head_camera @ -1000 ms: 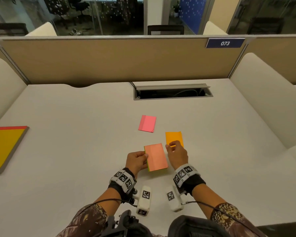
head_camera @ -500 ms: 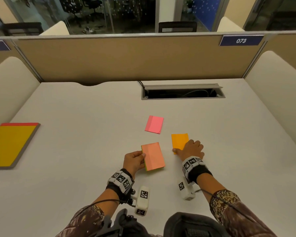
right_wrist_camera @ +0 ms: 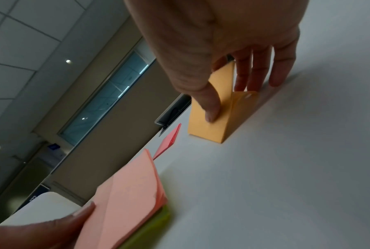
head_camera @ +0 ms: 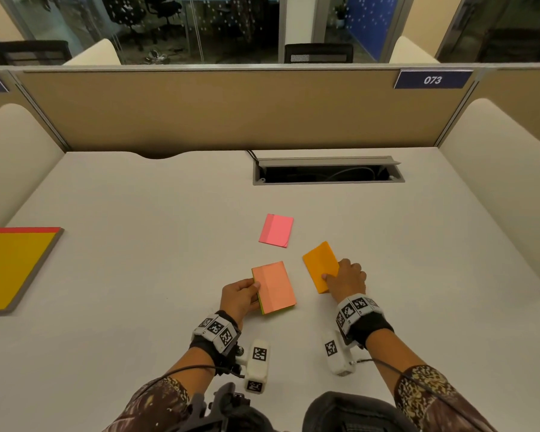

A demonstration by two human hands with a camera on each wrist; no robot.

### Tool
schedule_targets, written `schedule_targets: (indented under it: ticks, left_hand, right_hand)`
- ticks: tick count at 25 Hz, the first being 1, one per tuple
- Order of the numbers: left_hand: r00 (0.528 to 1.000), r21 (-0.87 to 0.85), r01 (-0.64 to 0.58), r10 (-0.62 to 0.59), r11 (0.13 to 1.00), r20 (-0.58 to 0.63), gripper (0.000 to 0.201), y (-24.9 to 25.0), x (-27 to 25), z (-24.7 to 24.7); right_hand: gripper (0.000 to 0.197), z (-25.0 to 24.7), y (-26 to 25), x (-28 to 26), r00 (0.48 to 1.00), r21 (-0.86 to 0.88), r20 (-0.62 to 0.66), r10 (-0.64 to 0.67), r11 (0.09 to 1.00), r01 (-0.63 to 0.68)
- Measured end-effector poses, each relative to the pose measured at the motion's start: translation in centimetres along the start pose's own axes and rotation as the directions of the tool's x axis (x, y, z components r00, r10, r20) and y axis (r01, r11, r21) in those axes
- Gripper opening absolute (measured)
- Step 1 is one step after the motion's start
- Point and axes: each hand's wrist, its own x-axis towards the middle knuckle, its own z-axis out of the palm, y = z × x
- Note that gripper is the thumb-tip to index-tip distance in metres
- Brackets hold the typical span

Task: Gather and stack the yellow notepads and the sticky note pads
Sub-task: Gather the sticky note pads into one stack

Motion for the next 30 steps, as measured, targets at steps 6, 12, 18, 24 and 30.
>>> schedule_targets:
  ticks: [6,12,18,24,30]
  left_hand:
    - [1.000,-0.065,0.010,-0.011,0.998,-0.017,0.038,-0.2,-0.5,-0.1]
    - [1.000,-0.178,0.027,-0.027,0.984,0.005,0.041,0.1,-1.5,0.4]
    - [0.999,-0.249,0.013,-0.002,0.968,0.043,0.040,0.1,-2.1,0.8]
    - [0.997,-0.261,-0.006,0.028,0.965,0.078,0.039,-0.1,-2.4,0.9]
    - [1.000,-0.216,-0.030,0.030,0.976,-0.003,0.040,-0.1,-1.9,0.4]
  right_hand:
    - [0.023,0.3,-1.0,-0.6,0.985,0.412,0.131,-0.109,0.910,0.046]
    - [0.019,3.0,-3.1,-3.7,0.946,0.357,0.227,-0.232,0.923,0.141]
    - [0.038,4.6,-3.6,-5.1,0.959,0.303,0.191,-0.210,0.942,0.146]
    - [0.034,4.8,-4.0,-5.9,0.968,0.398,0.202,-0.151,0.915,0.060]
    - [0.044,4.5,-4.7,-6.7,0.960,0.451,0.187,-0.207,0.887,0.103]
